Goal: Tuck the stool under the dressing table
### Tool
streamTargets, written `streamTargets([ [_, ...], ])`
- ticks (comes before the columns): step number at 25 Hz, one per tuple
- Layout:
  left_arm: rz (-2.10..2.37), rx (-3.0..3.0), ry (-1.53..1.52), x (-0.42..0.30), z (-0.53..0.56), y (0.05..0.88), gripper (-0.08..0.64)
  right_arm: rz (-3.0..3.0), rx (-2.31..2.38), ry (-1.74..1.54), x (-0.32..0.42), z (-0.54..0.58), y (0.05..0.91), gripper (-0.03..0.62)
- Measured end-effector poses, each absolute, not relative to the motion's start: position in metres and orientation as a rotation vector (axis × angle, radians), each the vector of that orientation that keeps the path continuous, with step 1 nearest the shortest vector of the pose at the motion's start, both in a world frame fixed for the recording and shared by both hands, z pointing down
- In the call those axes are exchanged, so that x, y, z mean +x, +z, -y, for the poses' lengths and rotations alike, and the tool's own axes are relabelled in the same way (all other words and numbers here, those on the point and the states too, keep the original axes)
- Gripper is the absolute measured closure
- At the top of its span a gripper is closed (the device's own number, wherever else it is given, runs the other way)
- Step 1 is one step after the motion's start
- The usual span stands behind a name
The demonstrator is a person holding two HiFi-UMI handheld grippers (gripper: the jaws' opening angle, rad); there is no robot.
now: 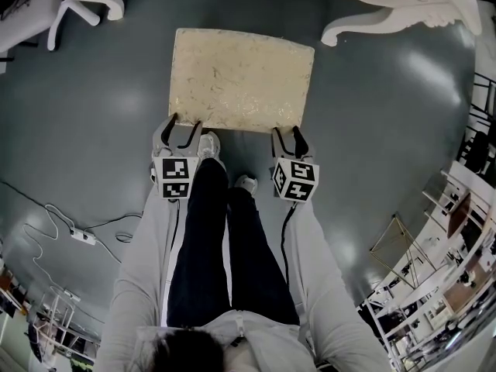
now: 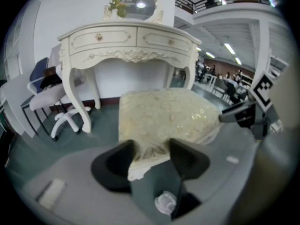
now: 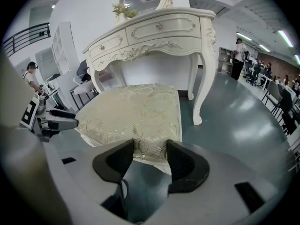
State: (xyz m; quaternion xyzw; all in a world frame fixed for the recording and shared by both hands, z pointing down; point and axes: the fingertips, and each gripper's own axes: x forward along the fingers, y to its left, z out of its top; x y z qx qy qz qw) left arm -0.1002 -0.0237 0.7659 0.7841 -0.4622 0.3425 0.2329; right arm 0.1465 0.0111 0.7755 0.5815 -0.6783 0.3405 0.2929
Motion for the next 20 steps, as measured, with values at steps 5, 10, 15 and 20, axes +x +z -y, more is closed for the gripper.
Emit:
streamTargets([
  [5,1.268,2.150,0.930,-0.099,0.059,0.765,0.307,1.794,1.597,0.866,0.149,0.025,0.774,0.366],
  [10,1.276,2.144,0.933,-0.098,0.093,0.765,0.308,1.831,1.602,0.841,0.150,0.060,0.774,0.365],
  [15,1.260,2.162,0.935,-0.098,0.124,0.765,0.308,1.831,1.616,0.842,0.149,0.085,0.772,0.365],
  [20,1.239,2.183,0.930,-0.097,0.158,0.764,0.308,1.802,1.639,0.841,0.150,0.116,0.771,0.365],
])
